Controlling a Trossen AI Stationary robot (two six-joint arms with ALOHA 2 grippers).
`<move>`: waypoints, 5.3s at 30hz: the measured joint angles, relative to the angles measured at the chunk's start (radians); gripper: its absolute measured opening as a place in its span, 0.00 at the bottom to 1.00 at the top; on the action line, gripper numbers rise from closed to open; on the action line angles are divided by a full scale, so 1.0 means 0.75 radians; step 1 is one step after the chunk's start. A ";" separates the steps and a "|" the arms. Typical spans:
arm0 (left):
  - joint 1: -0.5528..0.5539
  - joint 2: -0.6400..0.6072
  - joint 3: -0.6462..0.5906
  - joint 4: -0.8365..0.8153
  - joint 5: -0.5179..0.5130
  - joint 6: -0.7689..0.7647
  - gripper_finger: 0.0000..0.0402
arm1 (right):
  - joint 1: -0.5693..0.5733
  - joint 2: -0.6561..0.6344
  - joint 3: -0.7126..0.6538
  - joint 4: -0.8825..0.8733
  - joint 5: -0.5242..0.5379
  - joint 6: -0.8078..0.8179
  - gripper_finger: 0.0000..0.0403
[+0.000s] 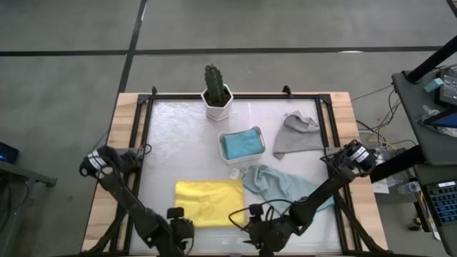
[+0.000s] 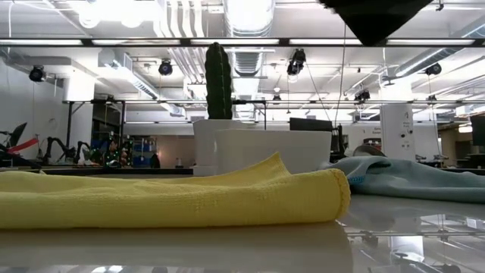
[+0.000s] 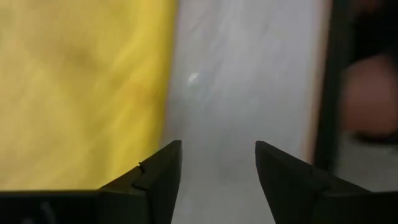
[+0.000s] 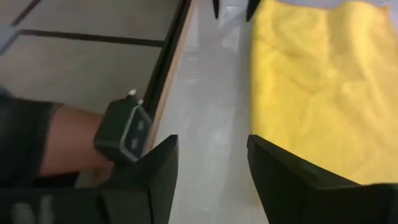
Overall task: Fold microfiber towels
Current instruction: Fold the yellow towel
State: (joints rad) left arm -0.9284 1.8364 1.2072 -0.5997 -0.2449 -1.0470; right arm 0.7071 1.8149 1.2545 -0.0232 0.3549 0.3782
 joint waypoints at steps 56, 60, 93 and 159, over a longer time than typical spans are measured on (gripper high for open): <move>-0.079 0.047 0.158 -0.252 0.126 -0.097 0.00 | -0.003 0.269 0.182 -0.190 -0.017 -0.135 0.02; -0.079 0.042 0.227 -0.250 0.130 -0.059 0.00 | -0.003 0.268 0.258 -0.343 -0.064 -0.136 0.02; 0.183 -0.181 -0.053 -0.575 0.109 0.150 0.00 | -0.344 0.200 0.393 -0.837 -0.011 -0.451 0.02; 0.184 -0.004 -0.278 -0.041 -0.567 -0.237 0.29 | -0.371 0.253 -0.329 0.690 0.437 -0.063 0.02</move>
State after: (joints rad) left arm -0.7906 1.8335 0.9989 -0.6302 -0.6699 -1.2247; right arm 0.4291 2.0045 1.0076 0.4947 0.6826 0.3313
